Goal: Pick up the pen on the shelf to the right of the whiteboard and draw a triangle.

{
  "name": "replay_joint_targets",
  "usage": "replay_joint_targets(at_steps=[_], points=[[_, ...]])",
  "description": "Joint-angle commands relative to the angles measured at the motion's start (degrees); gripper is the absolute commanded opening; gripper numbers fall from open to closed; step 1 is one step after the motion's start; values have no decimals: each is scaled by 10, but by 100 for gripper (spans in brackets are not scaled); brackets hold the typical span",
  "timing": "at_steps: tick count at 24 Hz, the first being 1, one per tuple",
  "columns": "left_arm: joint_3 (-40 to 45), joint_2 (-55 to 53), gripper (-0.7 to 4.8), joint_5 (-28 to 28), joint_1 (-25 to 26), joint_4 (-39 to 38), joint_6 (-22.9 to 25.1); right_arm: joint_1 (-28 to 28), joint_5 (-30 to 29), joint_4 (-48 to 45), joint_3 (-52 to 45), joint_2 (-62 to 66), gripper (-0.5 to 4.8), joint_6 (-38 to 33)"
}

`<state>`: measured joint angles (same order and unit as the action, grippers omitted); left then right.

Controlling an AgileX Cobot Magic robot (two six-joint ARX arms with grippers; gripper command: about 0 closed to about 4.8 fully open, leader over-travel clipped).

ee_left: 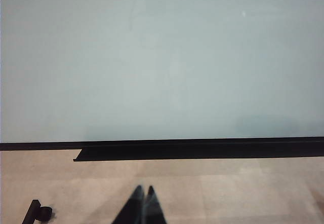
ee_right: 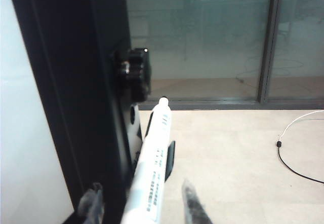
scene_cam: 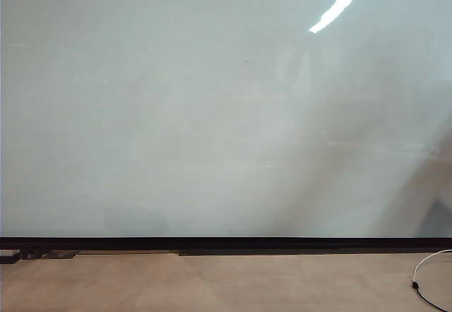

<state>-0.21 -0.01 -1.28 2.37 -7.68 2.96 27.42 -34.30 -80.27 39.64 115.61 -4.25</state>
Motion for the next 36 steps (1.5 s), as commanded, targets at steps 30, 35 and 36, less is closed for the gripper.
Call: replay_joint_targets(at_steps=[30,35,36], points=[[-2,0,-5,0,0,4,0,0,-4,-8,2,-9,197,-2],[-2,0,-5,0,0,4,0,0,-4,-8,2,-9,194,0],[-2,0,-5,0,0,4,0,0,-4,-8,2,-9,172,0]])
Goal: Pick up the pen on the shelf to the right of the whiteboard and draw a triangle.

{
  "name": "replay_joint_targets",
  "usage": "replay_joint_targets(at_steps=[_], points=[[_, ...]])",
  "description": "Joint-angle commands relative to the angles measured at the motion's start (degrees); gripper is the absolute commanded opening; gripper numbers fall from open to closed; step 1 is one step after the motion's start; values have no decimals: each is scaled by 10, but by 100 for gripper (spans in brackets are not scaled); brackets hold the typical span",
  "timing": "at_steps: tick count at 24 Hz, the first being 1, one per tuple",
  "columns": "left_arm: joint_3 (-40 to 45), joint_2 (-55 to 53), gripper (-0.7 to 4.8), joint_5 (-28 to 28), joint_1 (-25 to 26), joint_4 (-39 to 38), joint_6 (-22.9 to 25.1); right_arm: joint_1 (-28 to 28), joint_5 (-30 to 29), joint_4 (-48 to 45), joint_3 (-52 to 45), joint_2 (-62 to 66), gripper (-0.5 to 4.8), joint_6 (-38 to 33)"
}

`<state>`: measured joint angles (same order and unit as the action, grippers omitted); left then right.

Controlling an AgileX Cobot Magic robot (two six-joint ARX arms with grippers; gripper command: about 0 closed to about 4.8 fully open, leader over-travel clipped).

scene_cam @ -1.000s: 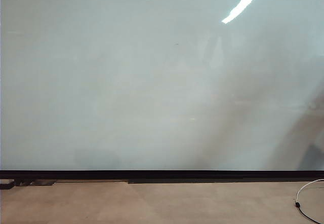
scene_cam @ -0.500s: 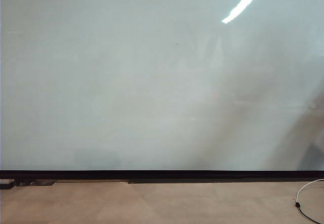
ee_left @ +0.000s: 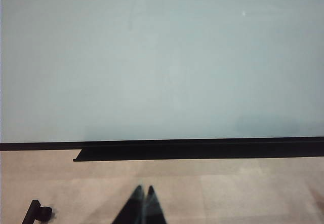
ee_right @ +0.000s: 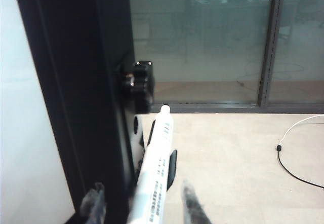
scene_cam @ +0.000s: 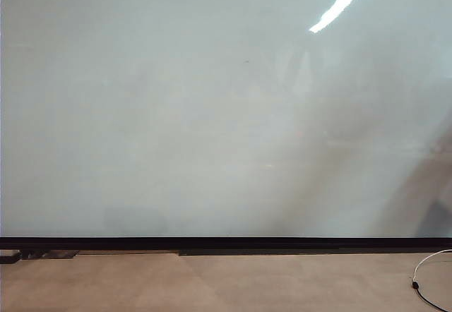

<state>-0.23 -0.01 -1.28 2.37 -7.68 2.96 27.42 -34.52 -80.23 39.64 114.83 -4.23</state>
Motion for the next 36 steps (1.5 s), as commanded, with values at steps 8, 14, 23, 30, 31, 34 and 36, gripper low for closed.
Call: replay_joint_targets(at_steps=[8,14,23,30,31,34,36], points=[[-2,0,-5,0,0,4,0,0,-3,-8,2,-2,139,-1],[-2,0,-5,0,0,4,0,-1,-6,-8,2,-2,106,-1],[-2,0,-5,0,0,4,0,0,-16,-9,2,-2,12,0],[-2,0,-5,0,0,5,0,24,-10,-7,2,-37,-2,6],[-2,0,-5,0,0,4,0,29,-10,-5,2,-39,-2,5],[-2,0,-5,0,0,4,0,70,-2,3,-5,-57,-3,-7],[-2,0,-5,0,0,5,0,84,42,-1,-45,-108,-3,-16]])
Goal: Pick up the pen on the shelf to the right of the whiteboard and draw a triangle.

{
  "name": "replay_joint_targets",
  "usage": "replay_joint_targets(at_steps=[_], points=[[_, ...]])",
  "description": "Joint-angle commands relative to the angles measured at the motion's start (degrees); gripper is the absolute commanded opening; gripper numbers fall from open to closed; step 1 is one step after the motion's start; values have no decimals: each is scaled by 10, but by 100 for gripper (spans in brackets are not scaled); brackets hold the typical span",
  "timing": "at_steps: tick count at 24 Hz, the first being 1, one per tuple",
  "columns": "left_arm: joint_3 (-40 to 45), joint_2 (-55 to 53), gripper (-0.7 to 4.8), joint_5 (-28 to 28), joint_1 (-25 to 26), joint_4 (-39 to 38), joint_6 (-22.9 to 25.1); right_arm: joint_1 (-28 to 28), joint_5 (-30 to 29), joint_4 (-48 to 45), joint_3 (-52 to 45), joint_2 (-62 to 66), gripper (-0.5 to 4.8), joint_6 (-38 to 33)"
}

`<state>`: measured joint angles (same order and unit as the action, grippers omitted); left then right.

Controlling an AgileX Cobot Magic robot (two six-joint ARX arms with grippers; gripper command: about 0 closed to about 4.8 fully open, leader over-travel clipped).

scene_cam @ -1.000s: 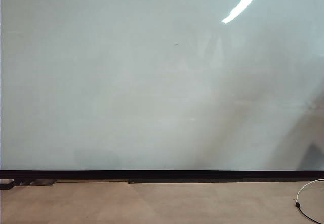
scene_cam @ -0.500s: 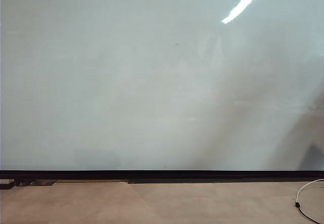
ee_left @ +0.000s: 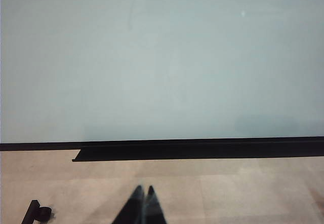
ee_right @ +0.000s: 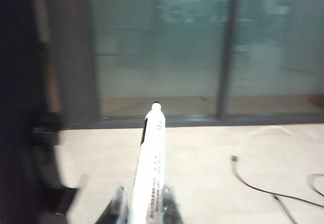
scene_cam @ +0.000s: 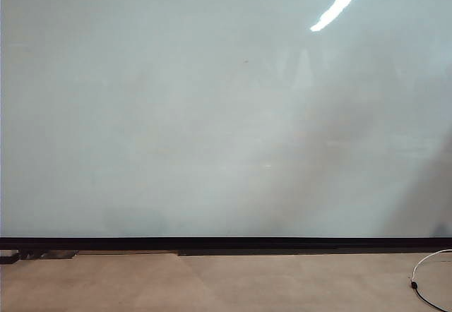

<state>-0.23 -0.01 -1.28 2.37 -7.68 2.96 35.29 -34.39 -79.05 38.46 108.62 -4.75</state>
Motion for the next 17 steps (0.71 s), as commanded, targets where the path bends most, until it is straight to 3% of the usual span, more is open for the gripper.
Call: replay_joint_targets(at_steps=[1,5,7,10,13,17], points=[[-2,0,-5,0,0,4,0,5,60,-12,-52,-72,-4,-11],[-2,0,-5,0,0,4,0,-35,184,28,-157,-283,-5,23],[-2,0,-5,0,0,4,0,-59,216,142,-172,-393,-5,51],[-2,0,-5,0,0,4,0,-98,225,283,-174,-516,-5,68],[-2,0,-5,0,0,4,0,-177,225,319,-187,-599,-4,69],[-2,0,-5,0,0,4,0,-302,230,335,-187,-610,-4,69]])
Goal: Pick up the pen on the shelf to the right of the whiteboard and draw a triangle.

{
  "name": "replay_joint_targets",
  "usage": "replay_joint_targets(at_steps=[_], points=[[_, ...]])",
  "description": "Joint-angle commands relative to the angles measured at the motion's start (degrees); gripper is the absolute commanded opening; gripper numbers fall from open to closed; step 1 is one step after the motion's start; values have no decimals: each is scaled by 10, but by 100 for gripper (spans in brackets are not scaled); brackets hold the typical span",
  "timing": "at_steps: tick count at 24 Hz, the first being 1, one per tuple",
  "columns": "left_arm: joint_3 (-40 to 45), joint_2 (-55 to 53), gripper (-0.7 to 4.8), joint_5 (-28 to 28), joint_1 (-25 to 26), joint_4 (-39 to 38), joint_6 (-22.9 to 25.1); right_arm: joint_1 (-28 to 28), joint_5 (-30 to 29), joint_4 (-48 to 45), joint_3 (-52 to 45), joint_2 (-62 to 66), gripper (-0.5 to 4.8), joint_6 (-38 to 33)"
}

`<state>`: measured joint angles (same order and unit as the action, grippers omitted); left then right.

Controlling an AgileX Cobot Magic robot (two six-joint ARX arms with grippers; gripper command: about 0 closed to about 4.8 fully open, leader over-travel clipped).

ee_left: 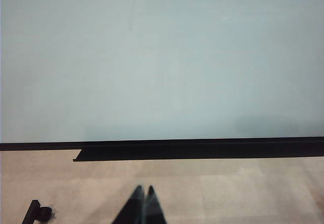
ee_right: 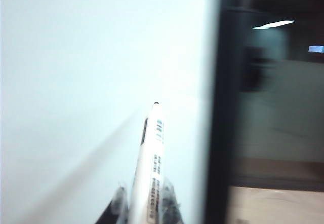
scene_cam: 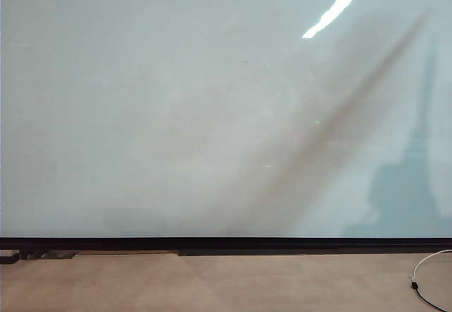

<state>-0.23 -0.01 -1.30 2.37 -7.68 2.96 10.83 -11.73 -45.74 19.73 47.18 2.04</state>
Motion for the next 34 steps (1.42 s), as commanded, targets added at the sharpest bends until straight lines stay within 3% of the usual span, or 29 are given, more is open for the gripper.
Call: replay_joint_targets(at_steps=[1,5,7,11,19,34], points=[[-2,0,-5,0,0,4,0,-107,4,0,0,14,-5,8],[-2,0,-5,0,0,4,0,-244,14,-107,2,112,-5,21],[-2,0,-5,0,0,4,0,-286,14,-192,8,181,-4,17],[-2,0,-5,0,0,4,0,-341,-1,-235,47,286,-4,10],[-2,0,-5,0,0,4,0,-355,-23,-283,96,400,-4,10],[-2,0,-5,0,0,4,0,-355,7,-268,118,429,-5,3]])
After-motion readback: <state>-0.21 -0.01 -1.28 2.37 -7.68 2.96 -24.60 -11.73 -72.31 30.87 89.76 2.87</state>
